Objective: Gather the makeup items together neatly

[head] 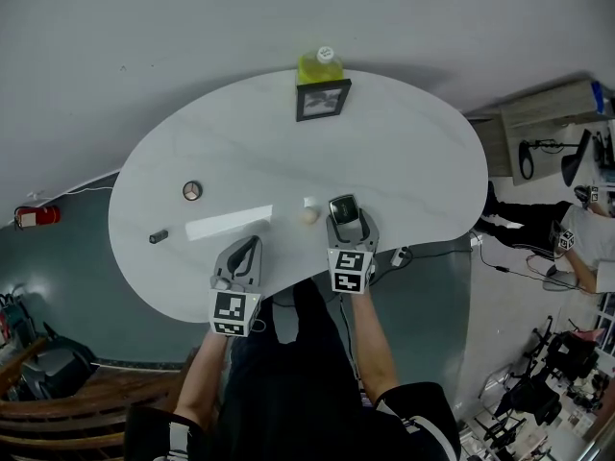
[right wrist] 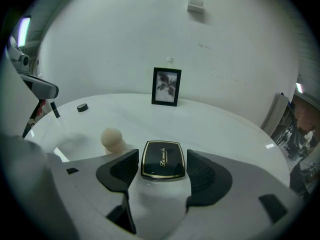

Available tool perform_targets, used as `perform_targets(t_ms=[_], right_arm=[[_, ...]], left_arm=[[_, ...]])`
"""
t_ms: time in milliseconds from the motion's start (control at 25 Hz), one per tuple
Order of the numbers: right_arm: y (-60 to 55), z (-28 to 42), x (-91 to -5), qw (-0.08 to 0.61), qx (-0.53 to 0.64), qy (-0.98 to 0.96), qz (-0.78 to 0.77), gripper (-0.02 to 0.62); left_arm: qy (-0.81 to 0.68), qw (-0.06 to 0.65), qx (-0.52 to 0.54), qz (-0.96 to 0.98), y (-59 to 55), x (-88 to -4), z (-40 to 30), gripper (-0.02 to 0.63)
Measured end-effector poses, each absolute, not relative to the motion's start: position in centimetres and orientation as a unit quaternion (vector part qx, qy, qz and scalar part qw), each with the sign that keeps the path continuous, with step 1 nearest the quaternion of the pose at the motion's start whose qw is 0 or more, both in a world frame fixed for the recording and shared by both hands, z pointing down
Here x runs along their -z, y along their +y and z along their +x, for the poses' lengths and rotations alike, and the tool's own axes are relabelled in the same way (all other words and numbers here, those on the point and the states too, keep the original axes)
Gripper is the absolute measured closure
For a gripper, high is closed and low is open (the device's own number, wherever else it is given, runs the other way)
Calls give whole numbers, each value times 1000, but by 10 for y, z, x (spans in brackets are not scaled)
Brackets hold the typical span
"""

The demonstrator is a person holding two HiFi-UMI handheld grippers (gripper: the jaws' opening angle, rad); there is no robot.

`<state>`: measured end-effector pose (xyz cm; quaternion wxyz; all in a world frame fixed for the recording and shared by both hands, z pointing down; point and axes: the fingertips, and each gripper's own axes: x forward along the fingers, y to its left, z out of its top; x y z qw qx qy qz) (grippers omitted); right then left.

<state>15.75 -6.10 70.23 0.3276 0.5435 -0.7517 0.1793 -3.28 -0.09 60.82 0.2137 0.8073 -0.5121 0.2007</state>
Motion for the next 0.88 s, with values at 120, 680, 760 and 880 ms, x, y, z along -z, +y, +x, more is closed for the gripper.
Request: perform_targets(t_ms=[120, 680, 760, 880], right_arm=[[-63, 157, -681, 312, -174, -757, 548, 293], [-57, 127, -549, 207, -114, -807, 541, 295], [-55, 118, -532, 189, -107, -818, 533, 296], [-49, 107, -513, 174, -97, -827, 526, 312]], left_arm=[[-513, 205, -197, 810, -1, -599, -32, 586], [-528, 133, -168, 822, 2, -511, -39, 586], [-534, 120, -162, 821, 2, -499, -44, 586], [-543, 106, -152, 819, 1, -482, -49, 586]])
